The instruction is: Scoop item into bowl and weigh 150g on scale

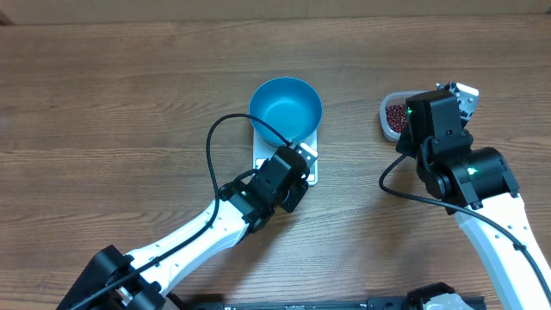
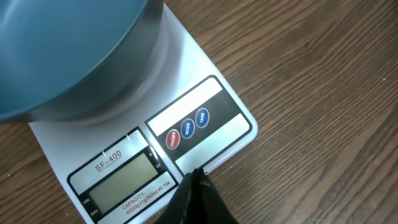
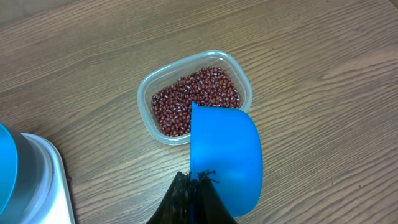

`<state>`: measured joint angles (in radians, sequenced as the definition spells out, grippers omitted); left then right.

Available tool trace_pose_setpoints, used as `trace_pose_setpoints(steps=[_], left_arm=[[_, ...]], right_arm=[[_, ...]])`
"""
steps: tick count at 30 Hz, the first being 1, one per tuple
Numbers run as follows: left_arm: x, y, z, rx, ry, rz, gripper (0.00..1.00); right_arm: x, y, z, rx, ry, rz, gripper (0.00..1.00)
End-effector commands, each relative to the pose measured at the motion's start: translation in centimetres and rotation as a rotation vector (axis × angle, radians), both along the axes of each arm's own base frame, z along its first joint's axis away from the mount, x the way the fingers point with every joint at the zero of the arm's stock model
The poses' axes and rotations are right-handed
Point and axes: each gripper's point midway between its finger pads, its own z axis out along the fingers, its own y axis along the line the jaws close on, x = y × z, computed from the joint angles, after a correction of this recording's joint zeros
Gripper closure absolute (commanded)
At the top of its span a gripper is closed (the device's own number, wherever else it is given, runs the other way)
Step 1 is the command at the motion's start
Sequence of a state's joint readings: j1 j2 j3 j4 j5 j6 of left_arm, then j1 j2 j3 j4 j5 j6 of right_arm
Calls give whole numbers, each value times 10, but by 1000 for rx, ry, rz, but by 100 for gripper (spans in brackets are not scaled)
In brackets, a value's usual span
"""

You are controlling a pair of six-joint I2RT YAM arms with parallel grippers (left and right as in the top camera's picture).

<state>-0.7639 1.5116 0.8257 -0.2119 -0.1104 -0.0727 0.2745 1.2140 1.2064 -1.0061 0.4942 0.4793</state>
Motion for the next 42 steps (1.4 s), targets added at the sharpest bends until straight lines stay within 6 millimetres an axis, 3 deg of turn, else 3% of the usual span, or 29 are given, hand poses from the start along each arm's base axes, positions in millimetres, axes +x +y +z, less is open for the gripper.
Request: trace_pose_setpoints(steps=[1, 10, 21, 42], left_arm=[[9, 1, 4, -14, -14, 40, 96], [17, -5, -32, 9, 25, 57, 96], [29, 9, -40, 20, 29, 117, 96], [34, 0, -50, -5, 30, 89, 96]], right_arm=[[5, -1, 12, 15, -39, -17, 96], [5, -1, 12, 14, -38, -17, 96], [4, -2, 11, 14, -34, -16, 96], [4, -1, 11, 17, -33, -14, 96]])
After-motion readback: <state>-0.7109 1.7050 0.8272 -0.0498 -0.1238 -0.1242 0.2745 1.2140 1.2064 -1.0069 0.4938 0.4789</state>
